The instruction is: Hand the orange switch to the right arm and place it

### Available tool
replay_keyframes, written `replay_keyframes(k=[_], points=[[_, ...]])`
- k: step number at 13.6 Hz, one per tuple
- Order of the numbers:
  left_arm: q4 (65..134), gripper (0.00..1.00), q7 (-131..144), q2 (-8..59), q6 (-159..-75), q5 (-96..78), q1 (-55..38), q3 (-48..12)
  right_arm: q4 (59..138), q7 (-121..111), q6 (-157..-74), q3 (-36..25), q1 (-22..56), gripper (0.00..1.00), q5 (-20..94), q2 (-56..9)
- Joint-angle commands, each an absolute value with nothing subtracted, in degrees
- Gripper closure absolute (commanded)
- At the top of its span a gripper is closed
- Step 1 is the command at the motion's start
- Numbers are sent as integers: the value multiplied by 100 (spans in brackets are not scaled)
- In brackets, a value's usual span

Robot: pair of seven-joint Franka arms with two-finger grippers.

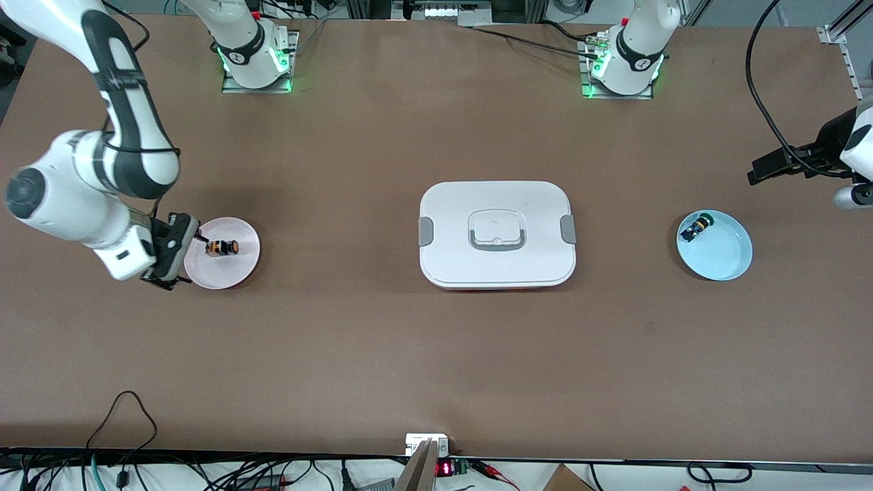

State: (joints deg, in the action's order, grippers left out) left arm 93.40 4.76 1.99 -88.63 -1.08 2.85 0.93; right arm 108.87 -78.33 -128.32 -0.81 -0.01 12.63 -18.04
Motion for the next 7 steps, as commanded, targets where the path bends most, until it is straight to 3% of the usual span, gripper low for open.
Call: replay_keyframes(k=[1,7], points=[[9229,0,466,246,-8798,-44,193,167,10846,-6448,-12526,-18,53,0,1555,-1460],[9229,0,466,246,-8798,-140,193,167,10223,-1940,-10602,-9,342,0,1556,-1266]])
